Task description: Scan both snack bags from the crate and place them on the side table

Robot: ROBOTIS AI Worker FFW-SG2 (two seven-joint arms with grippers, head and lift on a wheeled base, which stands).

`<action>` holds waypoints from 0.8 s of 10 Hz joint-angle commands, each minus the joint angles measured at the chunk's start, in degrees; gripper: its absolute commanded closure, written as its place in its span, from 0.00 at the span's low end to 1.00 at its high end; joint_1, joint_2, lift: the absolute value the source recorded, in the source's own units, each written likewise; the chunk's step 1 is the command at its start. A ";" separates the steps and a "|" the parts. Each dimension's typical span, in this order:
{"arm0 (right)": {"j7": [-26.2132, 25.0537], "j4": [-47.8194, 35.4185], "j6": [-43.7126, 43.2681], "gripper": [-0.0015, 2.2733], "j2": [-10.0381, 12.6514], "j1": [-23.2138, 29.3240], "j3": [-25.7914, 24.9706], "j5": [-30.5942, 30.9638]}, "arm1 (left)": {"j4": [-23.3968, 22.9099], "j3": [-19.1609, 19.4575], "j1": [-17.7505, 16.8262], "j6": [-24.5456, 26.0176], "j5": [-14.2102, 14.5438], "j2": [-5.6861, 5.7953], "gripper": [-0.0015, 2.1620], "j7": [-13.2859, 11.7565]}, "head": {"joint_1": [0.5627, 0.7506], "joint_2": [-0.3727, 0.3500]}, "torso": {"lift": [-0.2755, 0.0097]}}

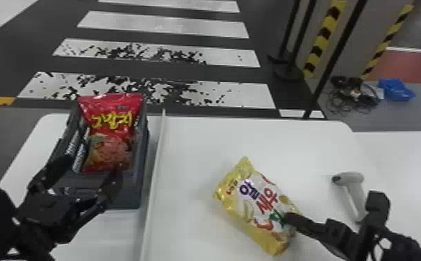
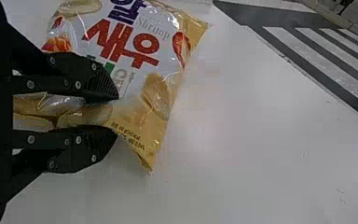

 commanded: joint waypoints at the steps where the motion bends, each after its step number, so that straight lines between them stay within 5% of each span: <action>1: 0.18 -0.05 -1.98 0.99 -0.01 -0.09 -0.36 -0.37 | 0.10 0.00 0.00 0.00 0.06 0.00 0.04 0.00 | 0.70 0.36 | 0.63; 5: -1.75 -3.30 -10.60 0.99 -0.10 -1.85 -0.80 3.59 | 0.10 0.18 0.00 0.00 0.15 0.00 0.04 0.00 | 0.70 0.31 | 0.63; 8: -6.67 -10.42 -29.58 0.99 -0.19 0.52 6.85 21.08 | 0.10 0.26 0.00 0.00 0.15 0.00 0.04 0.08 | 0.70 0.23 | 0.63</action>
